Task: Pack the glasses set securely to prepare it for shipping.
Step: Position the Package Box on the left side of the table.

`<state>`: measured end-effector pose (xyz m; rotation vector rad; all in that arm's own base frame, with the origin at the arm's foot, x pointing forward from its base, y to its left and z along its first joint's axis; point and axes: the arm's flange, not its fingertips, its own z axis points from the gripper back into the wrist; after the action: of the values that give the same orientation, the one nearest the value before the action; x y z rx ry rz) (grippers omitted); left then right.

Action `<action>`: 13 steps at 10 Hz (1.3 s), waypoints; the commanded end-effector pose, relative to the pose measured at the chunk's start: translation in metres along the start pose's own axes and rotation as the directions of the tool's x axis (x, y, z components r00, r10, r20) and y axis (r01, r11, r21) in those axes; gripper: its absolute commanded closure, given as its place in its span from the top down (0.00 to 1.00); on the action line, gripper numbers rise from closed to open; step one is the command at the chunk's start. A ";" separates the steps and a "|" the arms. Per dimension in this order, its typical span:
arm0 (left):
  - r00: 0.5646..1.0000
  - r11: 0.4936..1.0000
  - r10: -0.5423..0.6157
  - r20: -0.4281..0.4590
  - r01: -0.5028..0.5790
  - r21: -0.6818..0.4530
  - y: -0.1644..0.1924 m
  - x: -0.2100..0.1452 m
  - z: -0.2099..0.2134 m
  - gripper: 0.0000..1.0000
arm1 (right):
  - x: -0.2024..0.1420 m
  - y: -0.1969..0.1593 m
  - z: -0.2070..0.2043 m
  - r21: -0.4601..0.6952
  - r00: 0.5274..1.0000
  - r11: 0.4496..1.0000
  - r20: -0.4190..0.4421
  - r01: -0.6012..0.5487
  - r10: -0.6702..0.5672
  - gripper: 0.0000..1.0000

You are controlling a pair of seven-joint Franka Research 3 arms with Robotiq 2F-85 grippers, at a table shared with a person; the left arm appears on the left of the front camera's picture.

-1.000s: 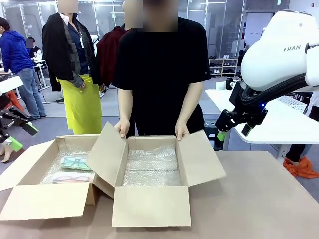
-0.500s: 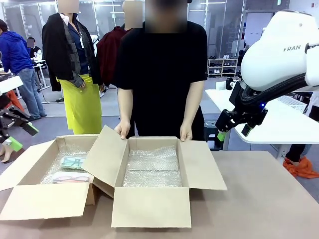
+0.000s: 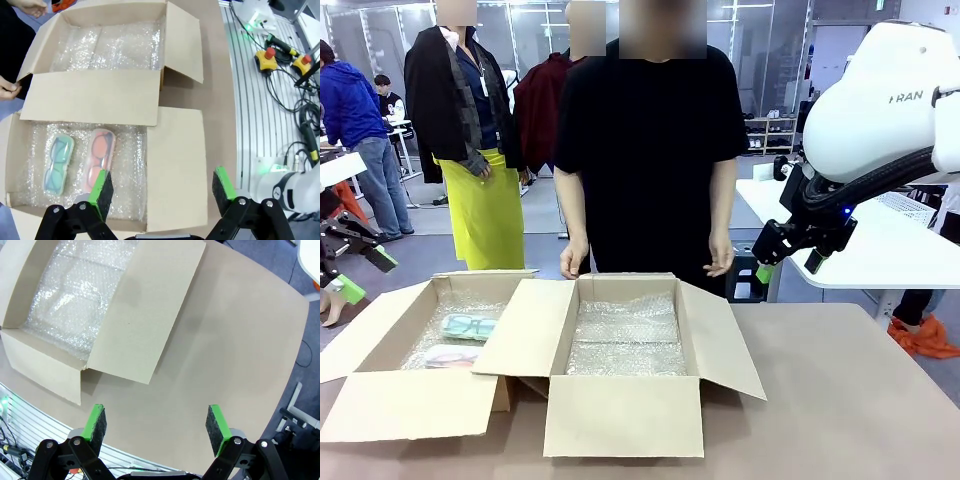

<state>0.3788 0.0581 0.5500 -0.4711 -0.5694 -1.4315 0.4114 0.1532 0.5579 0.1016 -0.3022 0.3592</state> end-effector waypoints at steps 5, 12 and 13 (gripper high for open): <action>1.000 1.000 -0.010 -0.008 0.010 0.005 0.000 -0.001 0.001 1.00 | 0.000 0.000 0.002 -0.007 1.000 1.000 -0.004 -0.018 0.018 1.00; 1.000 1.000 -0.010 -0.008 0.010 0.005 0.000 -0.001 0.001 1.00 | 0.000 0.000 0.002 -0.007 1.000 1.000 -0.004 -0.018 0.018 1.00; 1.000 1.000 -0.010 -0.008 0.010 0.005 0.000 -0.001 0.001 1.00 | 0.000 0.000 0.002 -0.007 1.000 1.000 -0.004 -0.018 0.018 1.00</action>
<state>0.3788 0.0581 0.5500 -0.4712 -0.5695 -1.4316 0.4114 0.1532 0.5579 0.1016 -0.3022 0.3592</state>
